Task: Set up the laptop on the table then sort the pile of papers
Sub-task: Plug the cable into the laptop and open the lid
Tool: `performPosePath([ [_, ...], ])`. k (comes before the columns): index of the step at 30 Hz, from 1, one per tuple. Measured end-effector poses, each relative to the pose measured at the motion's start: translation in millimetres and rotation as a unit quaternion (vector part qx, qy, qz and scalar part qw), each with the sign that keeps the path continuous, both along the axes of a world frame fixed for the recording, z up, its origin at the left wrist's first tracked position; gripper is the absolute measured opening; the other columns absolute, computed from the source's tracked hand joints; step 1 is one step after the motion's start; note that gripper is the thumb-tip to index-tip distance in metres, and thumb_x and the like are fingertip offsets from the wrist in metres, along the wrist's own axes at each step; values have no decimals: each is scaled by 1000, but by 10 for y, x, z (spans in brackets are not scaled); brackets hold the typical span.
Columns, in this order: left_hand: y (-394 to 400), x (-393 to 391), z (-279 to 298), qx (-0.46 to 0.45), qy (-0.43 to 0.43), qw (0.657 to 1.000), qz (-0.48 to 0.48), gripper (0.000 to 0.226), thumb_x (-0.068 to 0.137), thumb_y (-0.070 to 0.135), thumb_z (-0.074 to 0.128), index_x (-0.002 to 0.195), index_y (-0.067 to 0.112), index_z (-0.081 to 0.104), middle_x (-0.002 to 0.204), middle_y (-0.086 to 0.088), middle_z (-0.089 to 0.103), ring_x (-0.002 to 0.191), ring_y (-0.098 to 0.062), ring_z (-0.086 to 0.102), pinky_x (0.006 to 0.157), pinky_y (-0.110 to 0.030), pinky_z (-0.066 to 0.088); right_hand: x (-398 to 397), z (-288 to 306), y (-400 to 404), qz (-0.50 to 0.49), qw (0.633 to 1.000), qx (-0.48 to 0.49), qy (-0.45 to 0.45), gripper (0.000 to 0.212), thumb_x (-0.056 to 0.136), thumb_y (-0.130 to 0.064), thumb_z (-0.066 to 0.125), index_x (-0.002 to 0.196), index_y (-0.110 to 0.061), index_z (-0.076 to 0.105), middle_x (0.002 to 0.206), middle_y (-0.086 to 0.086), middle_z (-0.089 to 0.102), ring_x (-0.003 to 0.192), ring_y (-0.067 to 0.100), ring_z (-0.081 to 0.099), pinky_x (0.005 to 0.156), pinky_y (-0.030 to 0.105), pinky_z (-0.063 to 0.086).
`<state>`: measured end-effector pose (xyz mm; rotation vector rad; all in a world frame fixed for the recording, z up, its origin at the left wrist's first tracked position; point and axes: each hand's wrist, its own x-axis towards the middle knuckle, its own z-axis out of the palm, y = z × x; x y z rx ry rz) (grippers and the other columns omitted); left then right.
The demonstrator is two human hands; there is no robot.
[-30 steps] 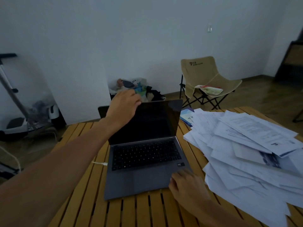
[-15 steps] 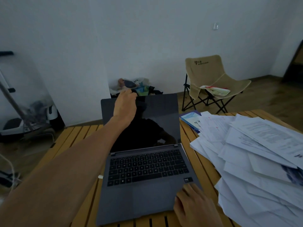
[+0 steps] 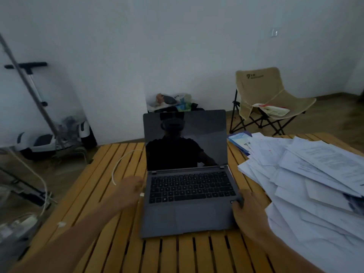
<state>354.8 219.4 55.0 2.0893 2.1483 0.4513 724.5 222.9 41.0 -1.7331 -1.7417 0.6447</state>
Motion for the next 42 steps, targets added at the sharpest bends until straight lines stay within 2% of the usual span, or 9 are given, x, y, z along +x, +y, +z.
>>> performPosePath([
  [5, -216, -168, -298, 73, -38, 997, -2, 6, 91, 22, 64, 94, 25, 68, 93, 11, 59, 91, -11, 56, 81, -30, 46, -125, -53, 71, -55, 998, -2, -17, 3, 93, -16, 53, 90, -16, 54, 88, 2, 58, 77, 20, 57, 60, 32, 49],
  [9, -147, -120, -287, 88, -112, 988, 67, 9, 94, 30, 58, 85, 29, 58, 86, 16, 54, 85, -7, 53, 88, -34, 43, -148, 76, 420, -121, 990, -67, -4, 33, 97, -13, 51, 64, -14, 47, 67, 4, 51, 64, 21, 49, 59, 34, 45],
  [16, 28, 62, -253, 90, -263, 947, 161, 15, 98, 34, 51, 87, 25, 55, 79, 9, 65, 85, -14, 59, 99, -40, 25, -379, 245, 582, -170, 971, -165, 6, 33, 102, -20, 45, 72, -7, 50, 98, 22, 59, 77, 26, 50, 83, 39, 44],
  [20, 101, -18, -228, 74, -262, 947, 169, 13, 97, 35, 53, 87, 27, 57, 82, 10, 65, 93, -15, 57, 102, -42, 27, -717, 291, 417, -110, 976, 52, -183, 17, 96, -18, 51, 102, -10, 65, 109, 17, 65, 93, 28, 58, 87, 41, 50],
  [22, 78, -156, -250, 92, -233, 956, 150, 9, 95, 36, 55, 88, 30, 58, 86, 12, 64, 100, -15, 54, 103, -43, 28, -1168, 343, 383, 62, 962, 177, -197, 24, 95, -13, 54, 114, -15, 68, 113, 7, 65, 106, 24, 58, 90, 37, 48],
  [26, -22, -454, -295, 112, -171, 975, 87, 4, 92, 36, 60, 89, 33, 61, 93, 15, 62, 105, -11, 49, 106, -41, 29, -2284, 456, 521, 373, 821, 261, -345, 34, 95, -10, 45, 119, -16, 68, 126, -1, 64, 129, 18, 47, 113, 34, 28],
  [32, 29, -593, -349, 119, -152, 980, 49, 11, 90, 32, 61, 99, 32, 66, 98, 13, 63, 105, -13, 49, 102, -36, 31, -3056, 687, 848, 403, 572, 204, -685, 13, 90, -17, 52, 95, -16, 65, 104, 4, 64, 120, 26, 53, 121, 54, -10],
  [36, 65, -636, -381, 129, -158, 978, 39, 14, 92, 33, 60, 102, 32, 68, 102, 12, 62, 107, -12, 48, 103, -35, 29, -3141, 738, 964, 425, 514, 157, -729, 15, 85, -20, 56, 71, -20, 55, 82, -3, 58, 98, 21, 54, 122, 53, 8],
  [42, 54, -590, -363, 121, -151, 981, 20, 14, 93, 32, 57, 102, 31, 67, 105, 8, 61, 109, -16, 47, 102, -36, 28, -3176, 757, 1179, 465, 529, 115, -700, 25, 89, -31, 45, 70, -23, 59, 76, -6, 60, 89, 20, 57, 121, 48, 14],
])
